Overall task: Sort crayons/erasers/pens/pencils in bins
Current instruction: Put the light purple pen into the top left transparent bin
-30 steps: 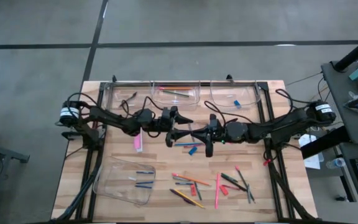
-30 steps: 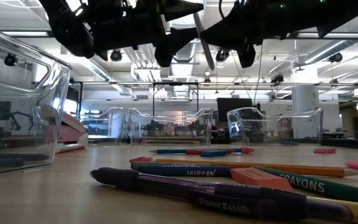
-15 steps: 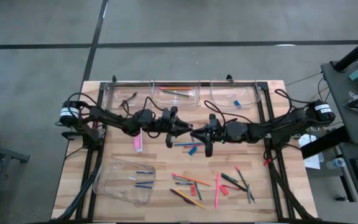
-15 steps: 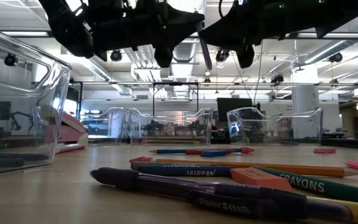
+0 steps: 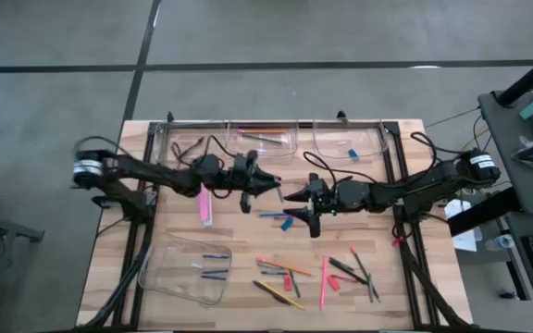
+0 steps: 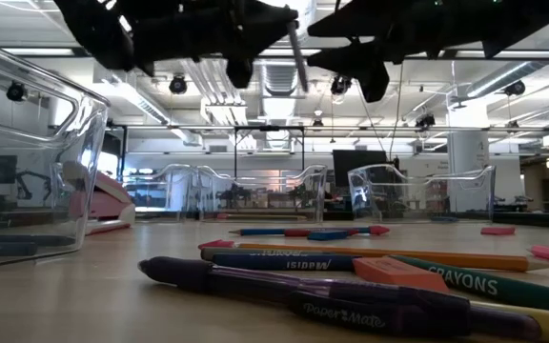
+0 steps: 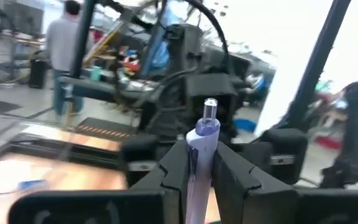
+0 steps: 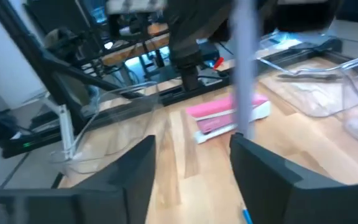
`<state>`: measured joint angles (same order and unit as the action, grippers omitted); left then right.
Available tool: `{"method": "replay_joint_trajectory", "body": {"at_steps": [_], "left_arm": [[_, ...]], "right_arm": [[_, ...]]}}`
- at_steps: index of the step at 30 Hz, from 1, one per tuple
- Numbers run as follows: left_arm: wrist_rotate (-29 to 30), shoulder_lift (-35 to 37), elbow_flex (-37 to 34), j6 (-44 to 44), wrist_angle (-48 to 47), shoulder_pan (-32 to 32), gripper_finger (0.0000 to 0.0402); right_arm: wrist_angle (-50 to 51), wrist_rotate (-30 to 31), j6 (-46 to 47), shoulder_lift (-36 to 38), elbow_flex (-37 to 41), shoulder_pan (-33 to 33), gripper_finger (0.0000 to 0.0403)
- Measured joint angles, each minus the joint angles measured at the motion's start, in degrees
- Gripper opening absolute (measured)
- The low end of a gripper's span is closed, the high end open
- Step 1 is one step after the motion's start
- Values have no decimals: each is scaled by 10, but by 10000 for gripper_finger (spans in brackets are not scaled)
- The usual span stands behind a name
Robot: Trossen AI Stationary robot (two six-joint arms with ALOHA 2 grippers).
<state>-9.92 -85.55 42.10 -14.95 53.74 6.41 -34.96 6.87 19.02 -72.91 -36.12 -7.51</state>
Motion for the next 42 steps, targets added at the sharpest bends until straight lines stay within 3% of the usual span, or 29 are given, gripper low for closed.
{"method": "replay_joint_trajectory", "body": {"at_steps": [3,6,12,16,18,22,27,32,37,42], "left_arm": [[25,81,13,28,-157,18,33],[92,171,45,74,-361,29,33],[321,284,157,110,-804,35,33],[443,308,196,77,-1012,57,33],[446,310,195,79,-1051,85,33],[420,285,187,158,-1040,157,33],[405,195,184,267,-1014,248,34],[405,103,187,312,-1018,296,38],[407,56,194,317,-1017,308,91],[420,56,205,303,-1022,307,156]], "right_arm": [[12,-13,2,9,0,0,222],[30,-13,6,19,0,0,237],[60,-13,6,28,0,-1,243],[60,-13,6,27,0,-1,238],[60,-11,5,27,0,-1,236],[60,-9,4,27,0,-1,236],[60,-9,5,27,0,-1,238],[65,-9,4,27,0,-1,236],[83,-9,5,27,0,-1,239],[86,-9,5,26,0,-1,237]]}}
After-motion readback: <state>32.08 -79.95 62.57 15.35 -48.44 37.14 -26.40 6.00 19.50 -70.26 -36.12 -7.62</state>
